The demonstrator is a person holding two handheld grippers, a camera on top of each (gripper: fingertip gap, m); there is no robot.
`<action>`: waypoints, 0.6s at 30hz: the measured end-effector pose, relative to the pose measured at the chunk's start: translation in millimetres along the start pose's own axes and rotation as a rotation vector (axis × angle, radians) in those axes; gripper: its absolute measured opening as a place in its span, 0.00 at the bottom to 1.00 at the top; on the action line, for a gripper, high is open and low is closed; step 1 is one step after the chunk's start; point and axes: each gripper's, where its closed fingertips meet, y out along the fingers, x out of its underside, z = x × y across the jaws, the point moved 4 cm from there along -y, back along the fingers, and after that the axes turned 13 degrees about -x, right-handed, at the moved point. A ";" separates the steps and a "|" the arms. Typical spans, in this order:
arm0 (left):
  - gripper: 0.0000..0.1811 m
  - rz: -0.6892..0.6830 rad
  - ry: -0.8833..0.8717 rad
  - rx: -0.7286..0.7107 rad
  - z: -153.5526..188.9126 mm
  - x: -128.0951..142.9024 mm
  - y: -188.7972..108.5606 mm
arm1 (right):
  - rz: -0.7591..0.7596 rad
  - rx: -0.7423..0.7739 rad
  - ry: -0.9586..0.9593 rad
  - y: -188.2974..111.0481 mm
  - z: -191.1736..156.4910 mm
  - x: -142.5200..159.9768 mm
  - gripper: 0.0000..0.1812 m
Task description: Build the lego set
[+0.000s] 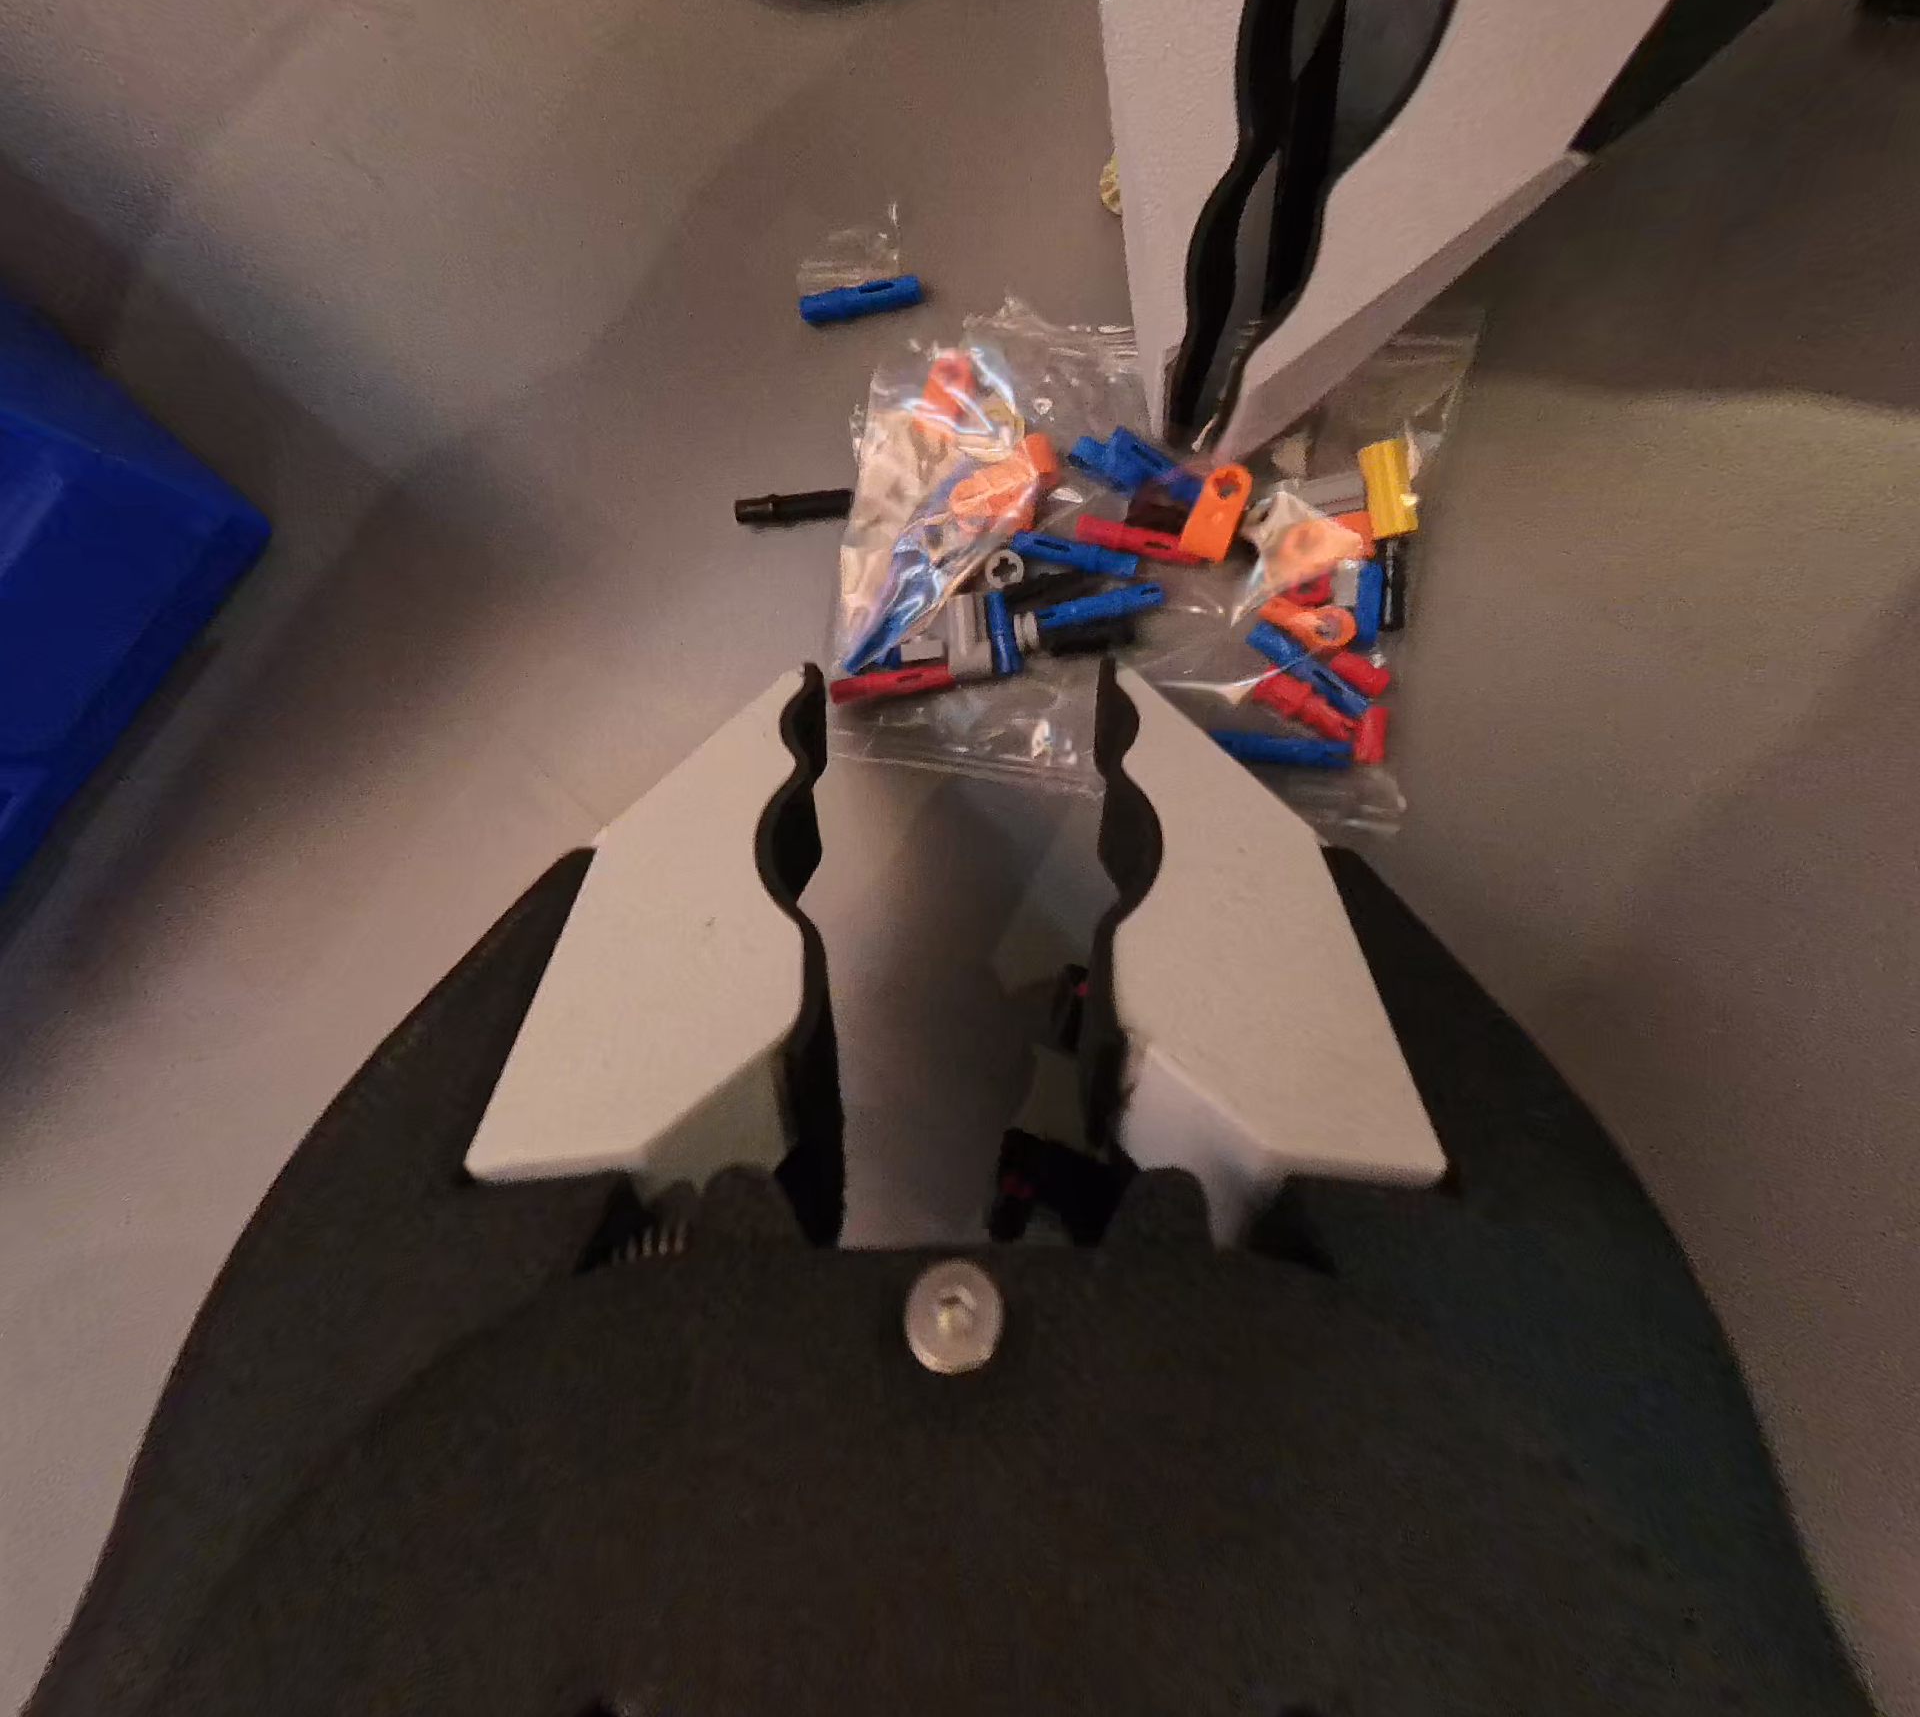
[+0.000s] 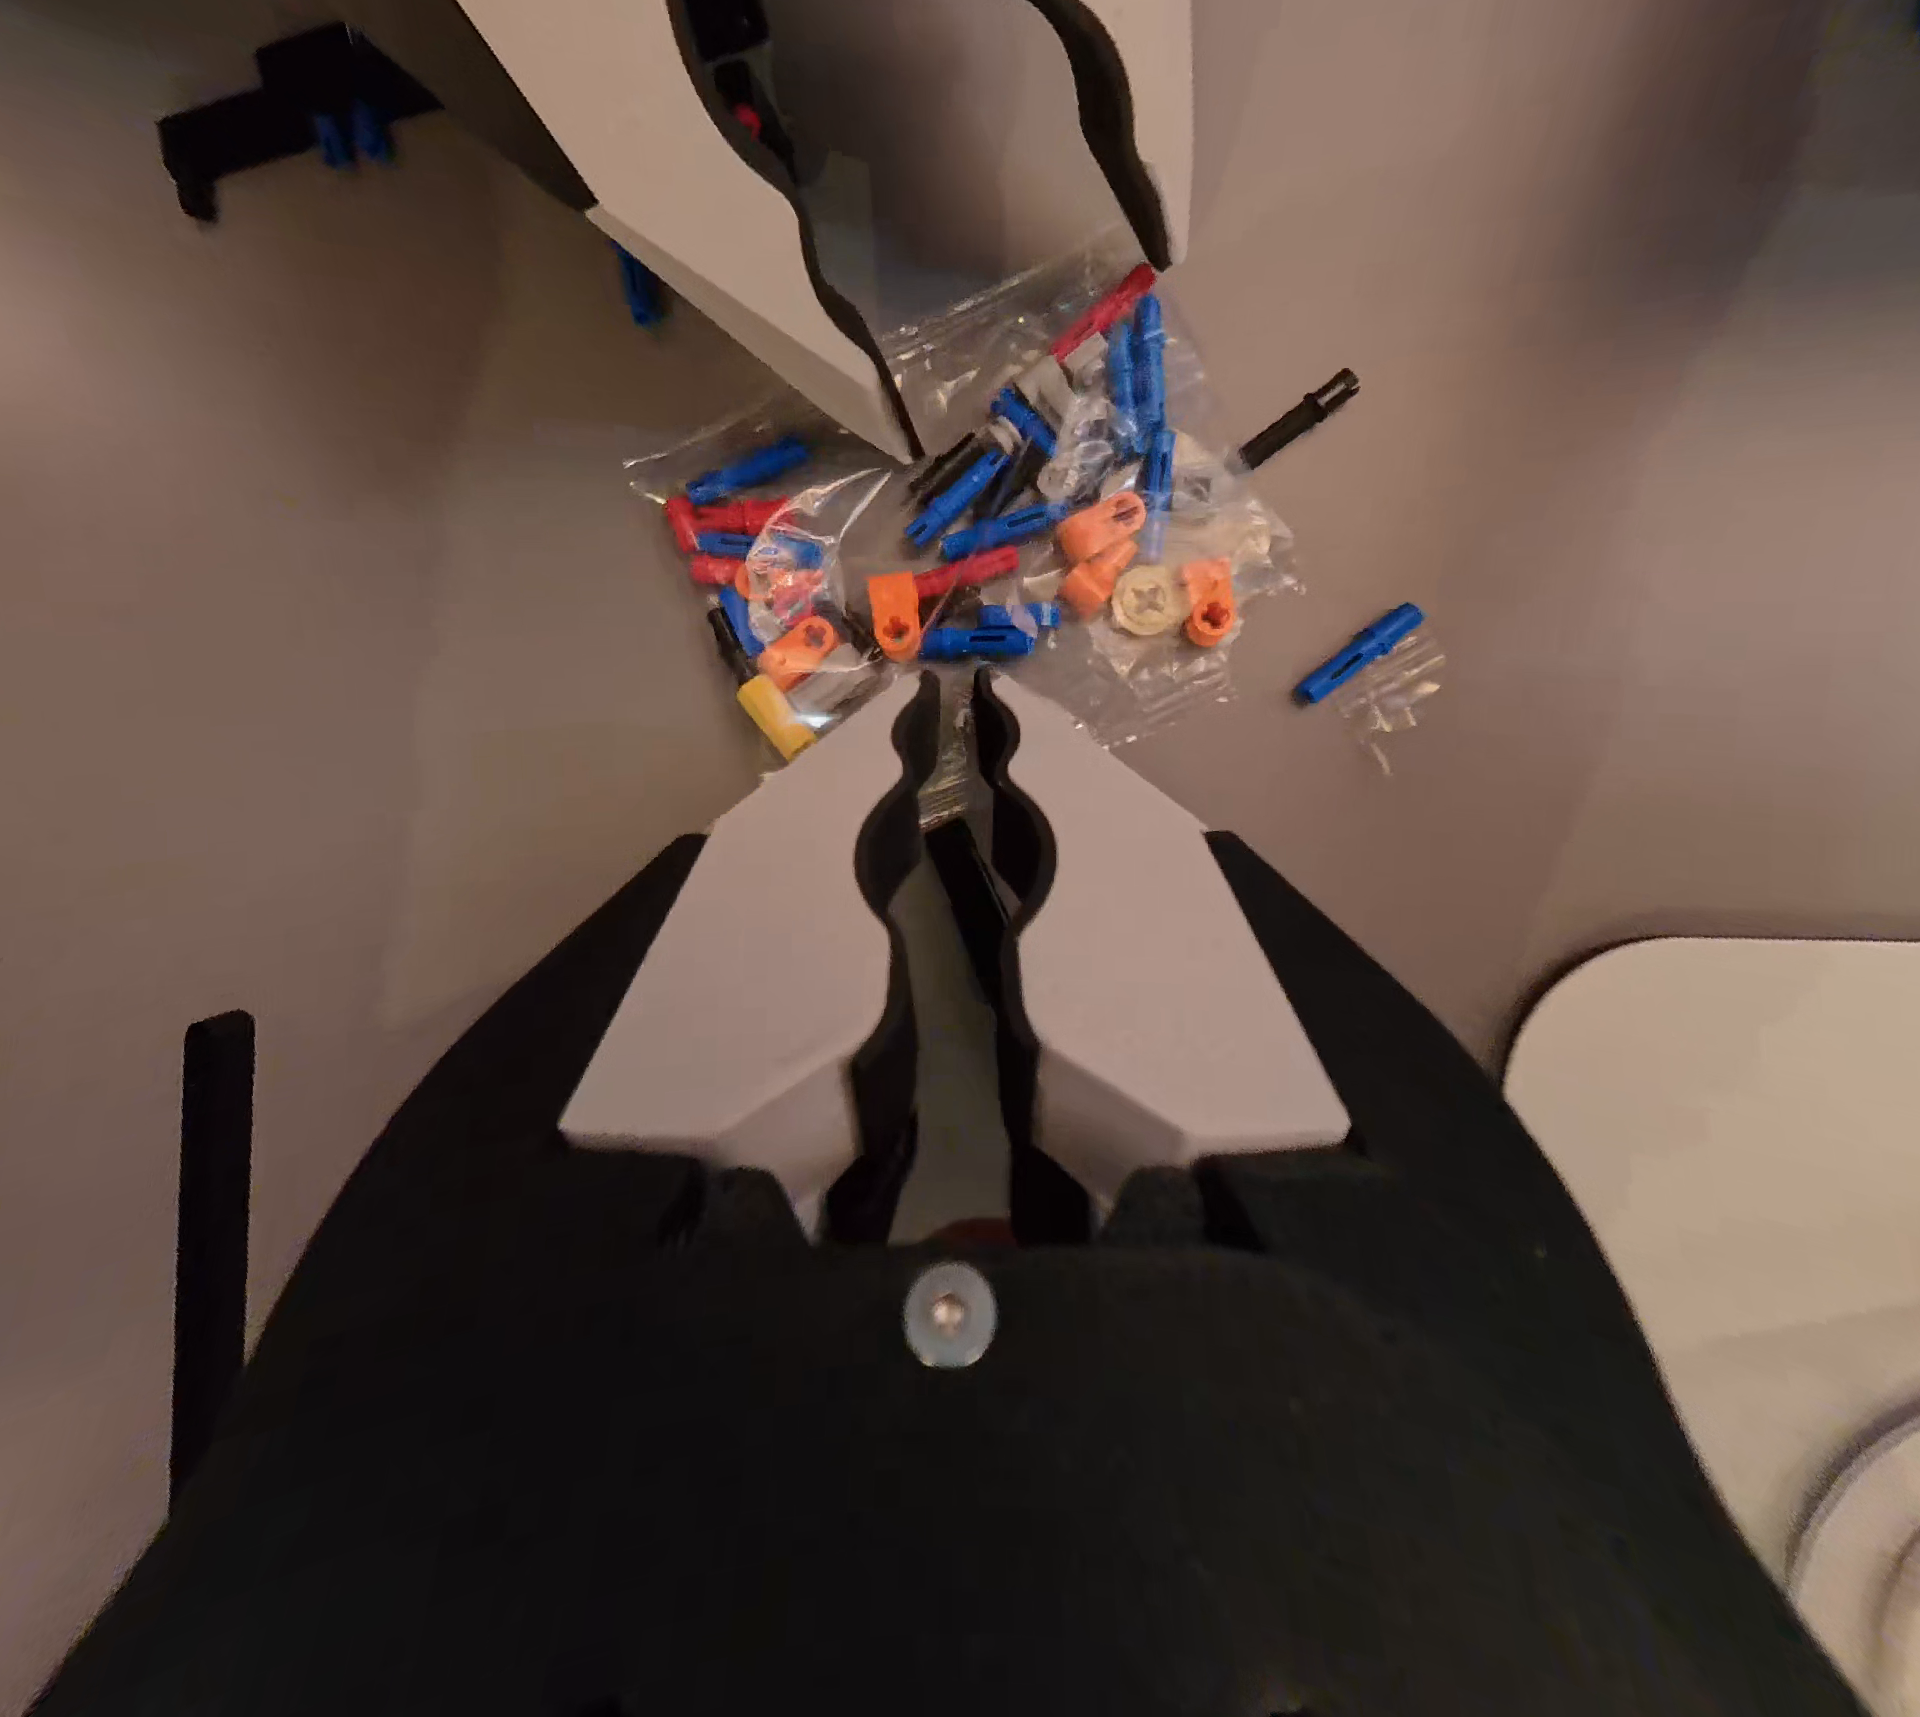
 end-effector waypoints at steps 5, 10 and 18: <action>0.30 0.051 -0.017 0.074 10.3 -6.2 -22.2 | 0.008 0.032 0.001 -0.4 1.3 1.2 0.00; 0.26 -0.003 0.094 0.056 31.9 2.4 -20.1 | 0.012 0.020 -0.031 1.6 -2.6 -0.8 0.01; 0.24 0.010 0.081 0.075 38.0 -1.9 -14.0 | 0.030 -0.045 -0.126 1.5 -16.9 -5.0 0.02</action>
